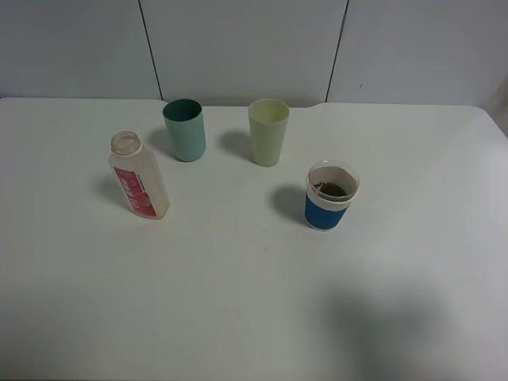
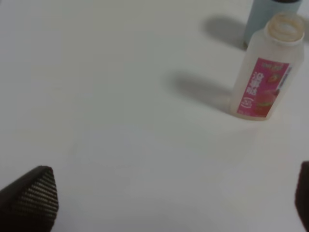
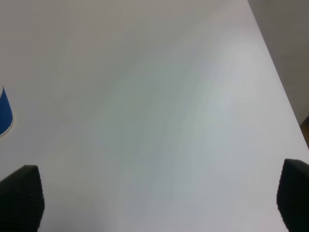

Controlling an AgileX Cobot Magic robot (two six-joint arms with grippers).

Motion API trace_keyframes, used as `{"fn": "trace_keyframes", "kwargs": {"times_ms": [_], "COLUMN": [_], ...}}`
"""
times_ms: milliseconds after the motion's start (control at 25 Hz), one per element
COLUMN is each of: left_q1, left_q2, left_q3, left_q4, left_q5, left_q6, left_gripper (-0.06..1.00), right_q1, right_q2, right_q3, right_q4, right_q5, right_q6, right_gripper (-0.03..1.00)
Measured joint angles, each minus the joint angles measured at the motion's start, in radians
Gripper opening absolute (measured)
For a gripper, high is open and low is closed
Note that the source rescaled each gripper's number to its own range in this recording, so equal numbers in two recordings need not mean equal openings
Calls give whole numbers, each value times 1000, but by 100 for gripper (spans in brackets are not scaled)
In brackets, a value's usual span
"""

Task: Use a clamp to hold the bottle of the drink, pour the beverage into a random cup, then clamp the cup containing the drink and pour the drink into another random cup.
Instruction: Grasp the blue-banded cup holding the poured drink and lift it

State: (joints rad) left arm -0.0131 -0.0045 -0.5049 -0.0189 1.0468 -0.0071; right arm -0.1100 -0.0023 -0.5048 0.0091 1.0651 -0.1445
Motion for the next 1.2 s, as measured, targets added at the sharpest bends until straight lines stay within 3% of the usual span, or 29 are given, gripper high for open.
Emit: {"fn": "trace_keyframes", "kwargs": {"times_ms": [760,1200], "left_q1": [0,0], "left_q2": [0,0], "left_q3": [0,0], "left_q4": [0,-1], "left_q5": [0,0], "left_q6": [-1,-1], "left_gripper": [100,100], "right_q1": [0,0], "right_q2": [24,478], "right_q3": [-8,-151], "right_q4": [-33,-26], "right_q5": [-10,-361], "right_q6": [35,32], "right_gripper": [89,89]}}
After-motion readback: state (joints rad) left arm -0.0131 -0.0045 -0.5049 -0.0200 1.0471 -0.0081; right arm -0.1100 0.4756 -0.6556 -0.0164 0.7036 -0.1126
